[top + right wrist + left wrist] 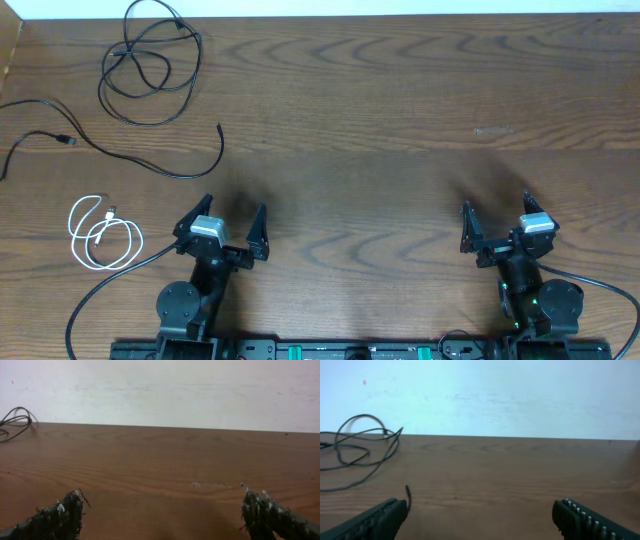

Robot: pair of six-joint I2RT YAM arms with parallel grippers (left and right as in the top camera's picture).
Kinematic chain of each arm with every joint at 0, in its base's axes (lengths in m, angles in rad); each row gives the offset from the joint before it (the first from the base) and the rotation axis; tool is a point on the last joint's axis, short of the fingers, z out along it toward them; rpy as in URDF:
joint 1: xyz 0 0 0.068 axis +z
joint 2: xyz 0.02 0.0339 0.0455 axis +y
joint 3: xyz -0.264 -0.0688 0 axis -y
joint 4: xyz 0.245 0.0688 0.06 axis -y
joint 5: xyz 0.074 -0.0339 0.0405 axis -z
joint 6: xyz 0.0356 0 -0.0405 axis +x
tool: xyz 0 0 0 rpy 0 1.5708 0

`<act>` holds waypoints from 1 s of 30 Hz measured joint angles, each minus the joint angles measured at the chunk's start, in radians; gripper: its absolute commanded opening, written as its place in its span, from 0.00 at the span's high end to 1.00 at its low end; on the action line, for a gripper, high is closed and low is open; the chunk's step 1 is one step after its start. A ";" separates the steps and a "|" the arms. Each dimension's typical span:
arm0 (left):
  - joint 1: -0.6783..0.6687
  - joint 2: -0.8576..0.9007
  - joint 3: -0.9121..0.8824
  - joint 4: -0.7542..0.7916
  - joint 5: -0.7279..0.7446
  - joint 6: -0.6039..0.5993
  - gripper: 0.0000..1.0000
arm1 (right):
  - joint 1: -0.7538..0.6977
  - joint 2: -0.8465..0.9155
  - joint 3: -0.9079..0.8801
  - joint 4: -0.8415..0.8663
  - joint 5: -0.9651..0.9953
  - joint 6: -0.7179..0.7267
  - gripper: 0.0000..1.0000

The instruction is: Untangle cables

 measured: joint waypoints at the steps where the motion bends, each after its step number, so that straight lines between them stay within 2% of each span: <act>1: 0.004 0.000 -0.005 0.001 -0.004 0.002 0.02 | 0.000 0.000 0.000 0.000 0.000 0.000 0.01; 6: 0.011 0.000 -0.014 -0.014 -0.046 -0.013 0.02 | 0.000 0.000 0.000 0.000 0.000 0.000 0.01; 10: 0.014 0.000 -0.006 -0.073 -0.141 -0.074 0.02 | 0.000 0.000 0.000 0.000 0.000 0.000 0.01; 14: 0.014 0.000 -0.002 -0.079 -0.162 -0.100 0.02 | 0.000 0.000 0.000 0.000 0.000 0.000 0.01; 30: 0.014 0.000 -0.002 -0.079 -0.155 0.047 0.02 | 0.000 0.000 0.000 0.000 0.000 0.000 0.01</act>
